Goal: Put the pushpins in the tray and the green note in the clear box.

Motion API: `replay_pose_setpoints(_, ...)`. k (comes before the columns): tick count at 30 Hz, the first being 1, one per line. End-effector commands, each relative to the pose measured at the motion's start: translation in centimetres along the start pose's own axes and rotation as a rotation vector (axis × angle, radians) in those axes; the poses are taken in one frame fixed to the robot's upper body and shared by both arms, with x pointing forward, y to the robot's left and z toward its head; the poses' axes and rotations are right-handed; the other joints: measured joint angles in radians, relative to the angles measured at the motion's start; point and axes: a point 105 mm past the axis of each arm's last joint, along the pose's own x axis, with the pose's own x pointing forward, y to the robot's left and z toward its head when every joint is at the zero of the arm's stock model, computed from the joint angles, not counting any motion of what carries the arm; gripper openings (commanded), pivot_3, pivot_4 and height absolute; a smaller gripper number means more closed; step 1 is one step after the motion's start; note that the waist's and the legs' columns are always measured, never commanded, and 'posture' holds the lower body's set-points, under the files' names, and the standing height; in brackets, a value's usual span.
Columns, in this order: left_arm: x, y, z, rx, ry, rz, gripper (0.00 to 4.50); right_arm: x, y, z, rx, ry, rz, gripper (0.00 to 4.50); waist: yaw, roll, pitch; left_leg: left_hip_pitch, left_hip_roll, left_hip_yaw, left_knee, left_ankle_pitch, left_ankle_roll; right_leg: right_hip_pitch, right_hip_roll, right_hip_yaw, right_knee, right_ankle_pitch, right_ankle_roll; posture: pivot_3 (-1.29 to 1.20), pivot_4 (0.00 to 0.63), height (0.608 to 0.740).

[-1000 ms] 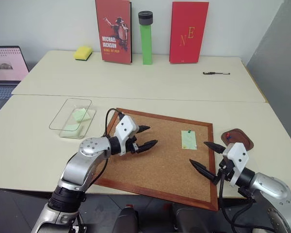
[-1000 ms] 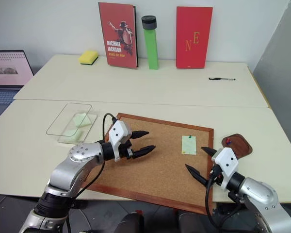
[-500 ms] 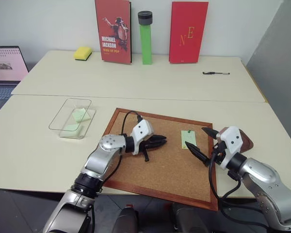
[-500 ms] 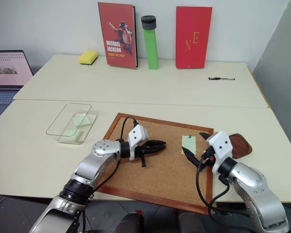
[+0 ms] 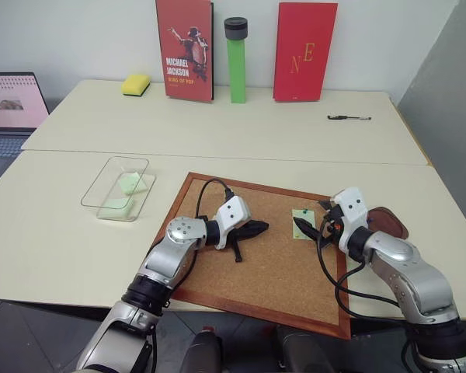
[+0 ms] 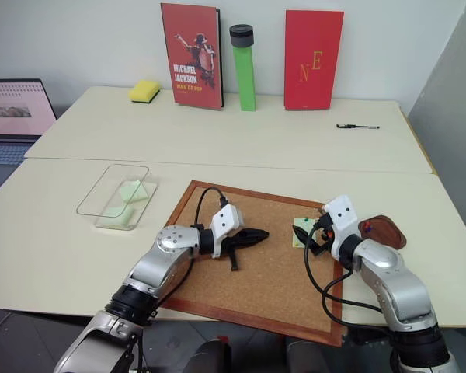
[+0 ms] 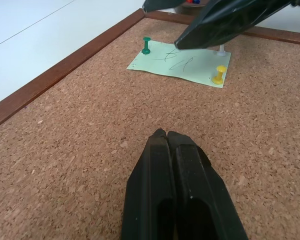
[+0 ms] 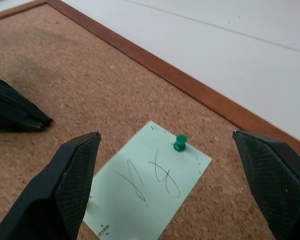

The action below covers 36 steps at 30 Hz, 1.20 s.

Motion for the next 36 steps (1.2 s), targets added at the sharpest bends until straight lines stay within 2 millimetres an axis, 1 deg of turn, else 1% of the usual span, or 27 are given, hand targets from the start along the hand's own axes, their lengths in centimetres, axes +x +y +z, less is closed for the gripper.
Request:
replay_pose_setpoints(1,-0.1,-0.7,-0.6,-0.001,0.026,-0.016,0.06,0.4,-0.2,1.3,-0.037,-0.048,0.001,4.5,-0.001,0.0,0.0,0.0,0.0,0.0,0.0,0.0,0.0,0.0,0.0,0.0,0.0,0.0,0.0,0.0,0.15,0.74)
replay_pose_setpoints(3,-0.1,-0.8,-0.6,-0.001,0.026,-0.015,0.0,0.6,-0.5,1.1,-0.042,-0.044,-0.014,4.12,-0.001,0.0,0.0,0.0,0.0,0.0,0.0,0.0,0.0,0.0,0.0,0.0,0.0,0.0,0.0,0.0,0.15,0.74)
replay_pose_setpoints(4,-0.2,-0.8,-0.6,-0.001,0.026,-0.014,0.0,0.7,-0.7,1.0,-0.044,-0.042,-0.02,4.02,-0.001,0.0,0.0,0.0,0.0,0.0,0.0,0.0,0.0,0.0,0.0,0.0,0.0,0.0,0.0,0.0,0.15,0.74)
replay_pose_setpoints(5,-0.2,-0.9,-0.6,-0.002,0.026,-0.013,0.0,0.8,-0.8,1.0,-0.042,-0.043,-0.023,3.67,-0.001,0.0,0.0,0.0,0.0,0.0,0.0,0.0,0.0,0.0,0.0,0.0,0.0,0.0,0.0,0.0,0.15,0.74)
replay_pose_setpoints(7,-0.2,-0.9,-0.5,-0.003,0.026,-0.012,0.0,0.9,-0.8,1.0,-0.04,-0.045,-0.024,3.23,-0.001,0.0,0.0,0.0,0.0,0.0,0.0,0.0,0.0,0.0,0.0,0.0,0.0,0.0,0.0,0.0,0.15,0.74)
replay_pose_setpoints(13,-0.2,-1.0,-0.5,-0.007,0.027,-0.008,0.0,1.3,-1.1,0.9,-0.039,-0.045,-0.032,2.2,-0.002,0.0,0.0,0.0,0.0,0.0,0.0,0.0,0.0,0.0,0.0,0.0,0.0,0.0,0.0,0.0,0.15,0.74)
replay_pose_setpoints(18,-0.1,-1.1,-0.6,-0.011,0.03,-0.007,0.0,1.3,-1.2,1.0,-0.034,-0.051,-0.032,1.11,-0.002,0.0,0.0,0.0,0.0,0.0,0.0,0.0,0.0,0.0,0.0,0.0,0.0,0.0,0.0,0.0,0.15,0.74)
replay_pose_setpoints(23,-0.1,-1.0,-0.8,-0.012,0.04,-0.002,0.0,1.2,-1.1,1.1,-0.035,-0.054,-0.025,0.16,-0.002,0.0,0.0,0.0,0.0,0.0,0.0,0.0,0.0,0.0,0.0,0.0,0.0,0.0,0.0,0.0,0.15,0.74)
replay_pose_setpoints(24,-0.1,-0.9,-0.9,-0.012,0.044,0.0,0.0,1.2,-1.1,1.2,-0.035,-0.054,-0.024,0.05,-0.002,0.0,0.0,0.0,0.0,0.0,0.0,0.0,0.0,0.0,0.0,0.0,0.0,0.0,0.0,0.0,0.15,0.74)
replay_pose_setpoints(29,0.0,-0.8,-1.3,-0.012,0.06,0.004,0.0,1.0,-1.1,1.5,-0.04,-0.061,-0.021,0.05,-0.002,0.0,0.0,0.0,0.0,0.0,0.0,0.0,0.0,0.0,0.0,0.0,0.0,0.0,0.0,0.0,0.15,0.74)
replay_pose_setpoints(36,0.1,-0.7,-1.6,-0.012,0.076,0.011,0.0,0.5,-1.1,3.3,-0.059,-0.113,-0.027,0.05,-0.001,0.0,0.0,0.0,0.0,0.0,0.0,0.0,0.0,0.0,0.0,0.0,0.0,0.0,0.0,0.0,0.15,0.74)
